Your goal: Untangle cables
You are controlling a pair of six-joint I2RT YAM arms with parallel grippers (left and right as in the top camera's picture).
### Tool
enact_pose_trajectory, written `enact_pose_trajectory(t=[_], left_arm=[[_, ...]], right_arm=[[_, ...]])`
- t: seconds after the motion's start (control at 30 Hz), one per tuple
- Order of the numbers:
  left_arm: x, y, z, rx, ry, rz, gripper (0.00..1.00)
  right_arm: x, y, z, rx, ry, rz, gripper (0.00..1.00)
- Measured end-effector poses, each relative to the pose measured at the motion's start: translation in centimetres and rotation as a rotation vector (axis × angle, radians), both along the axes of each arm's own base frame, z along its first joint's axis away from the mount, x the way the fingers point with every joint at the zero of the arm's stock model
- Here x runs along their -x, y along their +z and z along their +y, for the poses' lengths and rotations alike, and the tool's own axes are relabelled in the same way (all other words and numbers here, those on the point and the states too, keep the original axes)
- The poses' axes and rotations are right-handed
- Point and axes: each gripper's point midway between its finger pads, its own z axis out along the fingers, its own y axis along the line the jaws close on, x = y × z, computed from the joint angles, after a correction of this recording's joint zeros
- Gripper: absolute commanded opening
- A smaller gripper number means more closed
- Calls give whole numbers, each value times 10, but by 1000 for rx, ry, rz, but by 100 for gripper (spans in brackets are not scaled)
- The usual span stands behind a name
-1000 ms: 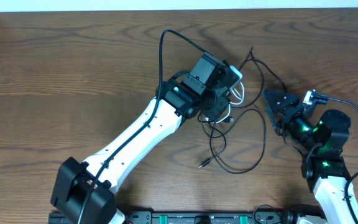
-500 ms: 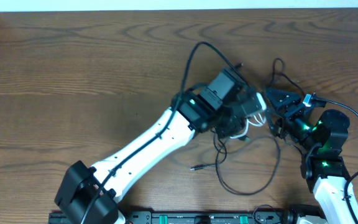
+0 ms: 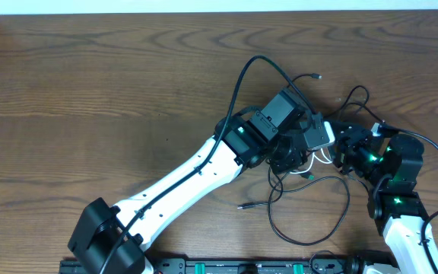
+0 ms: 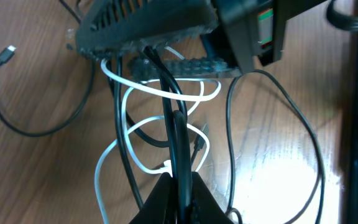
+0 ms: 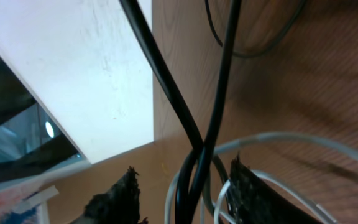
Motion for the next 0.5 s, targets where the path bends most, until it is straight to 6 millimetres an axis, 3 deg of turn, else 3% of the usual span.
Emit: enact_pose_trajectory(t=[0.33, 0.5], left_arm=[[-5, -1, 2, -18, 21, -25, 7], [-17, -4, 10, -61, 69, -76, 7]], right_arm=[[-1, -1, -2, 6, -10, 0, 23], [-1, -1, -2, 9, -11, -1, 1]])
